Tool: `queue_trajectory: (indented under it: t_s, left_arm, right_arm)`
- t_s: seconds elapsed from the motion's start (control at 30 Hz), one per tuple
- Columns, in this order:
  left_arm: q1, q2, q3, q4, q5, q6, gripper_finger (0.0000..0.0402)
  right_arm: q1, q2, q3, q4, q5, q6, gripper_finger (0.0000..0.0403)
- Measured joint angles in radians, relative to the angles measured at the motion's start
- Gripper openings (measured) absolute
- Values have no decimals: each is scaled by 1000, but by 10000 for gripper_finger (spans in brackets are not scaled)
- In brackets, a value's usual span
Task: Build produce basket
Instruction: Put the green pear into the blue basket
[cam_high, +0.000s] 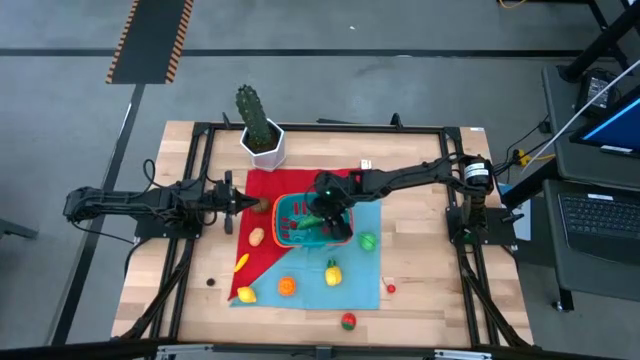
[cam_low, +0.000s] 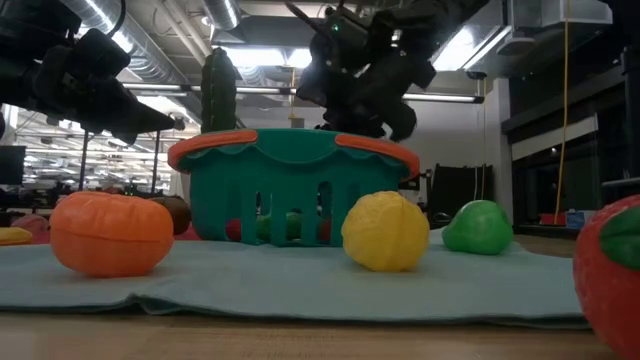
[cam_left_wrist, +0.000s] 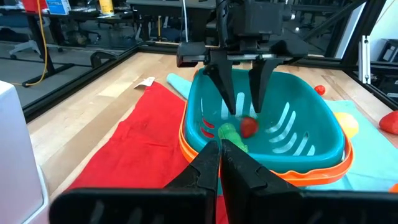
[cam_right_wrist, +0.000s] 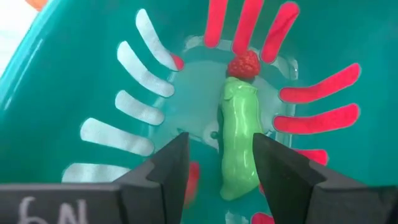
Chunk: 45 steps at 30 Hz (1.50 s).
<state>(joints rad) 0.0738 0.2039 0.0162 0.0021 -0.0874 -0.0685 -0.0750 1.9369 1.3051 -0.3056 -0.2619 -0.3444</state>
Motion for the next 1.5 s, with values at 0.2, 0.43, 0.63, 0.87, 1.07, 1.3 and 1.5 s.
queue_trajectory:
  t_s: [0.2,0.43,0.63,0.87,1.07,1.3,1.5]
  left_arm:
    - [0,0,0,0,0,0,8]
    - [0,0,0,0,0,0,8]
    - [0,0,0,0,0,0,8]
    - [0,0,0,0,0,0,8]
    - [0,0,0,-1,0,0,8]
    - [0,0,0,-1,0,0,8]
    - [0,0,0,0,0,0,8]
  right_arm:
    - [-1,-3,146,-177,1,19,178]
    - [-19,-10,280,-340,-9,17,178]
    - [-74,-92,148,-246,-111,96,178]
    - [-87,-293,-146,37,-131,190,178]
    - [-58,-507,-402,272,-132,293,178]
    - [-23,-675,-617,406,-132,369,178]
    - [-26,-710,-690,418,-132,366,178]
